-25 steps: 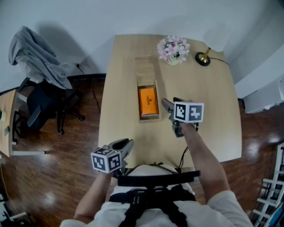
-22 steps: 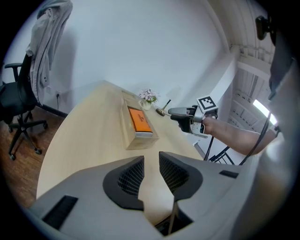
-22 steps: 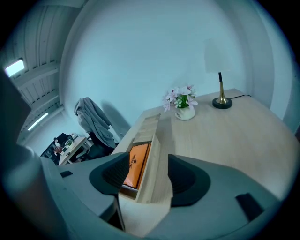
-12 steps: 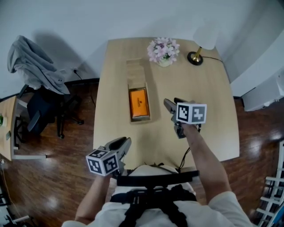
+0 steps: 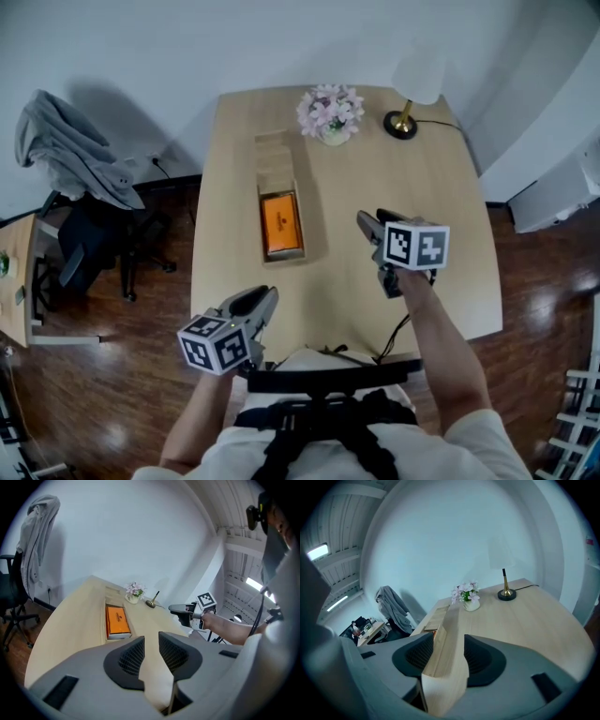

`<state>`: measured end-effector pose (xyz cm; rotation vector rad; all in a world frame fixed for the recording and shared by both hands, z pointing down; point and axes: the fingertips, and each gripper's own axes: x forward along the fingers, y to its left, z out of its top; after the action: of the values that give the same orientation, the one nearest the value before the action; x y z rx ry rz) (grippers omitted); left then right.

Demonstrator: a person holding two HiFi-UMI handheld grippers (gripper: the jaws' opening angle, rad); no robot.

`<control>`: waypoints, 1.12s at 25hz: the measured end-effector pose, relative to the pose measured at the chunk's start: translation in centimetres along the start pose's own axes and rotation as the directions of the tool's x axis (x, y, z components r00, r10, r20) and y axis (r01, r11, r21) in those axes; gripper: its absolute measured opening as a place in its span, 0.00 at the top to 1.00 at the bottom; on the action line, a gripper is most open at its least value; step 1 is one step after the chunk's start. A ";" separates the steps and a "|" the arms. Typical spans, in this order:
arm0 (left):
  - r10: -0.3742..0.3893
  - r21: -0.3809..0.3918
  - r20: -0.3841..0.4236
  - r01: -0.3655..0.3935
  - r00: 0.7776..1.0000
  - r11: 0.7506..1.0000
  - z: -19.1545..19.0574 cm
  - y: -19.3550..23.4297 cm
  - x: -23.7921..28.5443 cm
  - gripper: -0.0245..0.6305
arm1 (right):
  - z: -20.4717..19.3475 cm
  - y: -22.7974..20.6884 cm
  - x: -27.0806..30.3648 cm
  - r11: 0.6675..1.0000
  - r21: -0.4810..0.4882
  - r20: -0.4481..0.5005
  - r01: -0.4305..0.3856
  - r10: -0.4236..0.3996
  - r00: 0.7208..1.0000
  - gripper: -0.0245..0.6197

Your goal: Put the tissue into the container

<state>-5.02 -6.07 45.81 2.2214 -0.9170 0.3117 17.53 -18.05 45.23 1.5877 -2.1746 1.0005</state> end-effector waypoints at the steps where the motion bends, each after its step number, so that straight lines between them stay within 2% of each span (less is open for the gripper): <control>1: -0.005 0.004 0.001 0.005 1.000 1.000 0.1 -0.4 0.2 0.81 | 0.1 -0.3 -0.4 1.000 -0.001 0.005 0.004 -0.004 1.000 0.67; 18: -0.074 0.071 -0.010 0.074 0.997 0.995 1.3 -5.5 3.1 0.84 | 0.4 -5.5 -9.2 0.998 0.025 0.105 0.060 -0.063 0.993 0.72; 24: -0.079 0.094 0.002 0.079 0.997 0.992 1.8 -6.9 3.2 0.84 | 0.7 -5.6 -11.5 0.997 -0.014 0.132 0.070 -0.067 0.989 0.72; 28: -0.072 0.100 0.017 0.070 0.997 0.993 2.1 -7.6 2.6 0.88 | 0.2 -5.3 -13.4 0.998 -0.025 0.146 0.063 -0.059 0.987 0.73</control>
<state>2.05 -5.08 41.57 2.3463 -0.8474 0.3076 27.25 -9.24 39.25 1.7528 -2.2079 0.8555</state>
